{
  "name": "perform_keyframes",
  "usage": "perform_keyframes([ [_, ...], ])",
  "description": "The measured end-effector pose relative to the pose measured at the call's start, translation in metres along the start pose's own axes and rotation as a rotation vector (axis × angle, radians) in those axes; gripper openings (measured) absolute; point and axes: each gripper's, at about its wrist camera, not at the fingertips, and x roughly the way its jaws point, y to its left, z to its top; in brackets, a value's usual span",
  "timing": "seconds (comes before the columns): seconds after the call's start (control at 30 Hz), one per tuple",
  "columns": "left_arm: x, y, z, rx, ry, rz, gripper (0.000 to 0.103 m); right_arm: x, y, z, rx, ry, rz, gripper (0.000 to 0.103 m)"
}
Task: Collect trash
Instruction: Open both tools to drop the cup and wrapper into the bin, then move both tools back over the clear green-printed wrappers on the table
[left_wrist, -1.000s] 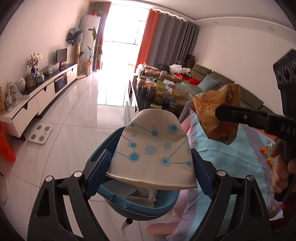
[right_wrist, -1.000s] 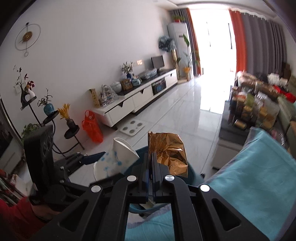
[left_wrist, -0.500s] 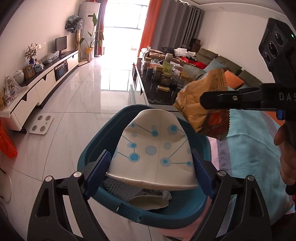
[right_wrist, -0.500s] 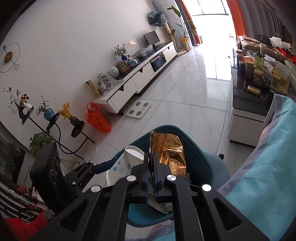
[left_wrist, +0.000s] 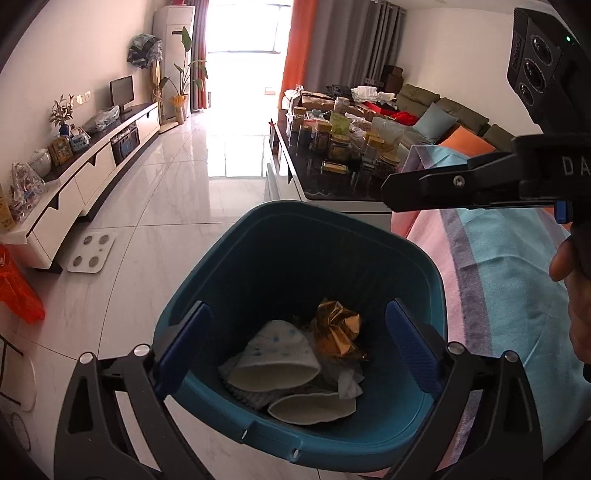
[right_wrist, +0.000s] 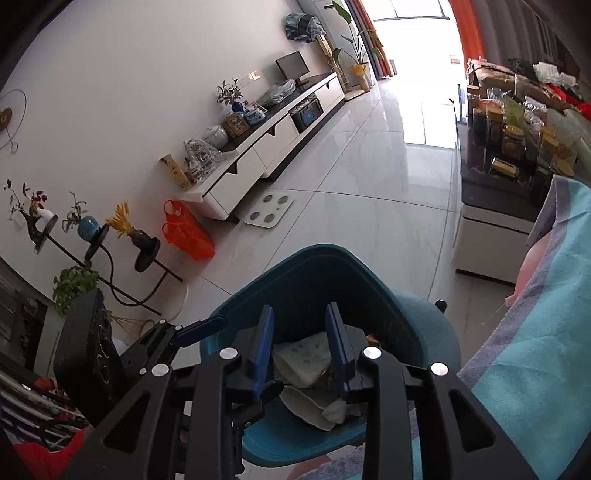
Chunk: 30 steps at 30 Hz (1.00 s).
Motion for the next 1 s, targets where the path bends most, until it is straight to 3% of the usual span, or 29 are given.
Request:
perform_keyframes([
  [0.3,-0.027,-0.005,0.0,-0.026,-0.048,0.011,0.096,-0.028,0.001,-0.004,-0.023,-0.063,-0.018,0.044],
  [0.4,-0.043,-0.009,-0.003,-0.035,-0.078,0.013,0.097,-0.045,0.004,-0.007,-0.045,-0.101,-0.04,0.054],
  [0.47,-0.055,-0.011,-0.002,-0.042,-0.1,0.016,0.097,-0.057,0.008,-0.011,-0.064,-0.134,-0.062,0.056],
  [0.57,-0.074,-0.016,0.0,-0.049,-0.135,0.013,0.097,-0.077,0.01,-0.017,-0.074,-0.182,-0.081,0.069],
  [0.63,-0.086,-0.018,0.002,-0.052,-0.154,0.012,0.097,-0.091,0.013,-0.024,-0.092,-0.215,-0.113,0.078],
  [1.0,-0.171,-0.066,0.01,-0.019,-0.313,-0.082,0.097,-0.171,0.014,-0.078,-0.149,-0.373,-0.287,0.096],
])
